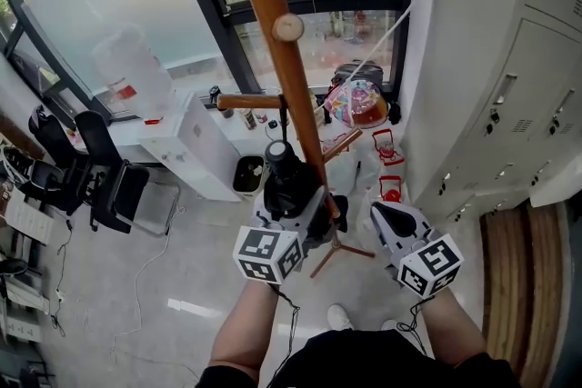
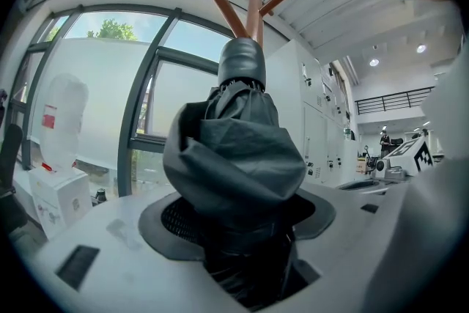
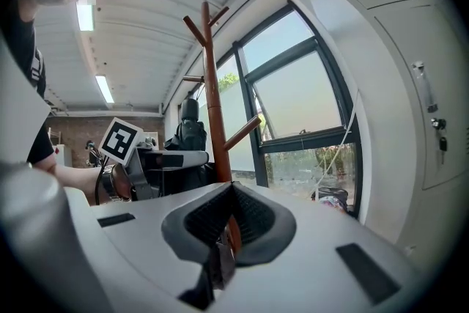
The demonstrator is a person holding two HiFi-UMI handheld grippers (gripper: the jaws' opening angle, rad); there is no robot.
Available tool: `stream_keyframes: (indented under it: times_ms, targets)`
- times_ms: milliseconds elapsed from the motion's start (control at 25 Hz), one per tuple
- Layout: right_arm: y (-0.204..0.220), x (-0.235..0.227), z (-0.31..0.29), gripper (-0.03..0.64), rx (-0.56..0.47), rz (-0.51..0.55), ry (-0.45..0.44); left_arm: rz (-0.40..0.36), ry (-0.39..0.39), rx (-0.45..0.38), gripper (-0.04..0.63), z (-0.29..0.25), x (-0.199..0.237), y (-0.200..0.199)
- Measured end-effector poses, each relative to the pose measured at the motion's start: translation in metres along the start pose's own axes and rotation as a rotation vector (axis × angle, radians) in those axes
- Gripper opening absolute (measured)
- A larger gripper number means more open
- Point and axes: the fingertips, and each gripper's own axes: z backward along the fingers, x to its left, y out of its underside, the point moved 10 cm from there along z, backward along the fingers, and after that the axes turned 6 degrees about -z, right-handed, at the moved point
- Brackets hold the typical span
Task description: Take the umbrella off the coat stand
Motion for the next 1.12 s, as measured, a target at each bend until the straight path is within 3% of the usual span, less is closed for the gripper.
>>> stream_keyframes:
  times_ms: [680, 1120]
  targets:
    - [-0.014, 0.007, 0.003, 0.054, -0.018, 0.036, -0.036, 0.017, -0.059, -0.078, 0.29, 0.021, 0.006, -0.032]
    - [-0.02, 0.009, -0.003, 0.054, -0.023, 0.046, -0.083, 0.034, -0.143, -0.153, 0.29, 0.043, 0.02, -0.055]
